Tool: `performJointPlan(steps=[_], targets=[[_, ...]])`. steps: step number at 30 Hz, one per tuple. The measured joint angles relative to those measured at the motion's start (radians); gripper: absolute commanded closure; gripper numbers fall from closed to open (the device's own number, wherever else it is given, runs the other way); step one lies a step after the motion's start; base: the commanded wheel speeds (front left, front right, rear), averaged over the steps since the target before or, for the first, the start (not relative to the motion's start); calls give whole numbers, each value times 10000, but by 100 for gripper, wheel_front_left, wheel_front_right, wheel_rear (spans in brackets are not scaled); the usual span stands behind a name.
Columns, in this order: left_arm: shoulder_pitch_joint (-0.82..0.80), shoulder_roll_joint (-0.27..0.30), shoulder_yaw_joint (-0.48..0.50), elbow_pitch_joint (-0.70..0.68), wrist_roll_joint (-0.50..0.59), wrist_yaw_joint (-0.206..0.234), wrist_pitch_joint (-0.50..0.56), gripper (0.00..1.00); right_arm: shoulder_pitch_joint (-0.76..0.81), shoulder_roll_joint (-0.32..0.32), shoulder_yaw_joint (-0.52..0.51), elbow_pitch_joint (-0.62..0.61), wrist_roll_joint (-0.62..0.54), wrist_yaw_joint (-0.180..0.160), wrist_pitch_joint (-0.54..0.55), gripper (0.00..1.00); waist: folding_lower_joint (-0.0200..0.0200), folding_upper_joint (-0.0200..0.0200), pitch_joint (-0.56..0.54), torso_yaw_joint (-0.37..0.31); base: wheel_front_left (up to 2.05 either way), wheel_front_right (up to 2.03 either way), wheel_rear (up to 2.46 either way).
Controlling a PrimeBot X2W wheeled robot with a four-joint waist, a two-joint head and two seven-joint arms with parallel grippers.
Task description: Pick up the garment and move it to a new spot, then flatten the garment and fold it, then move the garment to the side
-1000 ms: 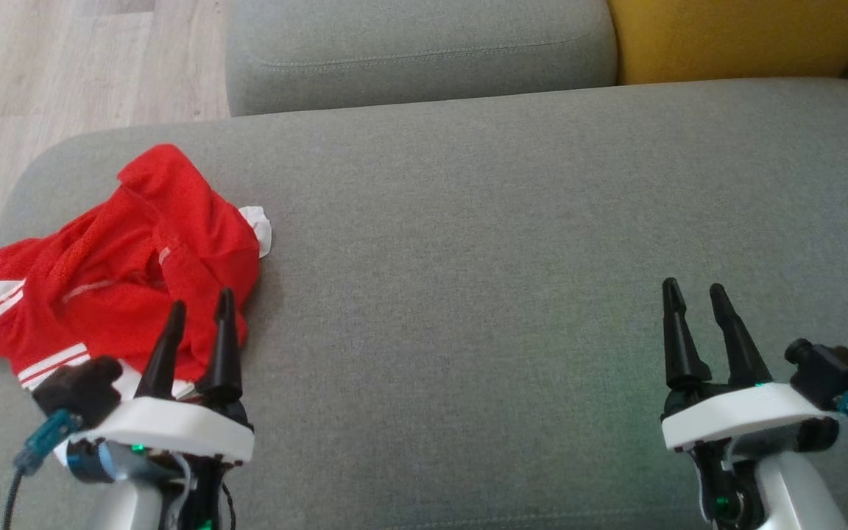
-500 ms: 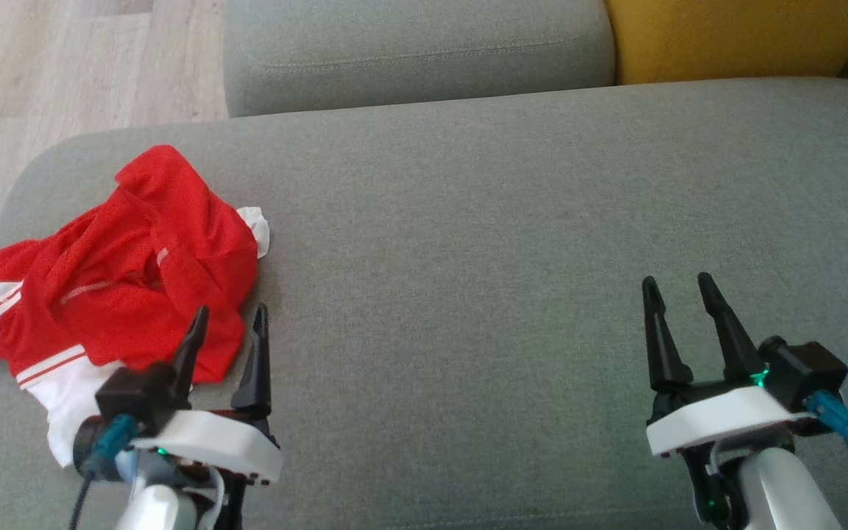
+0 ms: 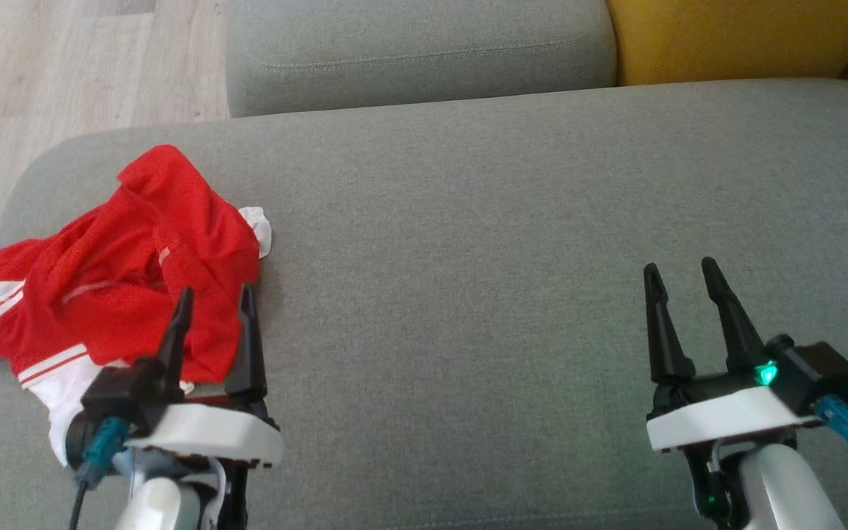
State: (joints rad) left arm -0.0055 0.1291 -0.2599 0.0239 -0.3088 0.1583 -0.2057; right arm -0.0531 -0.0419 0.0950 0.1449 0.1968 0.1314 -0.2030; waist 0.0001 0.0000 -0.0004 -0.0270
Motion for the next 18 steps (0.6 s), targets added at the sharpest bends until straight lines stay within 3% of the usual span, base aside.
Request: performJointPlan(steps=[6,18], targets=[[86,-278,393,-77,291,-416,-176,0,9,-4,-75,522,1246,0,-188,0,0,0,-27,-5,0,0,0],[428,-564,502,815,1584,-982,-439,0,-28,-10,88,696,238,0,-479,0,0,0,-150,-94,0,0,0]])
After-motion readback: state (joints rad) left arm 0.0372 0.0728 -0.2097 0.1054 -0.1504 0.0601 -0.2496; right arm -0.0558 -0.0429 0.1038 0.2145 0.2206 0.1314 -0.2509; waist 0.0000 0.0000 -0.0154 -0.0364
